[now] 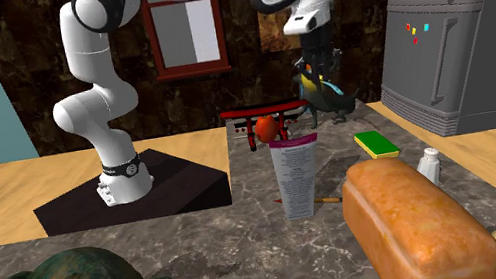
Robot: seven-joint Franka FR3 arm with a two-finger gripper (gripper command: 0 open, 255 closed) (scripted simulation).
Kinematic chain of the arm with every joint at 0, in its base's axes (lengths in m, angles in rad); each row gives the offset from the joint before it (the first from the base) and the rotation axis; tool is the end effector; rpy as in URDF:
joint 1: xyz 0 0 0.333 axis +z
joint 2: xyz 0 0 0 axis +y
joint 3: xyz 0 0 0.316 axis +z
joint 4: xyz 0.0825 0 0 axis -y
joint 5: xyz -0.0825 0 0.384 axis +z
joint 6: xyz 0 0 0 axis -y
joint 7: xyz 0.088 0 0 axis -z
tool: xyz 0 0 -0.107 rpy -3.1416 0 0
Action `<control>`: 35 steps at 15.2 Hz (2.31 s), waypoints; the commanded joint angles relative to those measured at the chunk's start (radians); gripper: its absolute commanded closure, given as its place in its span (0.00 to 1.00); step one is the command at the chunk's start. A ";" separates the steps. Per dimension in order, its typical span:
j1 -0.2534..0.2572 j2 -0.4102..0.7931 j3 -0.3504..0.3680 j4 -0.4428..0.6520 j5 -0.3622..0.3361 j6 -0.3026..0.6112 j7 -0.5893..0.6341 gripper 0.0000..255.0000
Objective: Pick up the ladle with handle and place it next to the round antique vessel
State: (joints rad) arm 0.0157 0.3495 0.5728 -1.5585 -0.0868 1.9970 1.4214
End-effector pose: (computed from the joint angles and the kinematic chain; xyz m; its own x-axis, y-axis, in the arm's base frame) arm 0.5817 0.3248 0.4852 0.6671 -0.7406 -0.0806 -0.7422 -0.6515 -0.1573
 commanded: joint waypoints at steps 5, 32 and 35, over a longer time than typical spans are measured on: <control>0.006 -0.005 0.004 0.075 0.003 -0.080 0.003 1.00; -0.264 -0.641 -0.200 -0.499 0.360 -0.139 -0.531 1.00; -0.282 -0.705 -0.255 -0.559 0.369 -0.157 -0.608 1.00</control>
State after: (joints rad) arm -0.2606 -0.3226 0.3386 -2.0786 0.2750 1.8398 0.8465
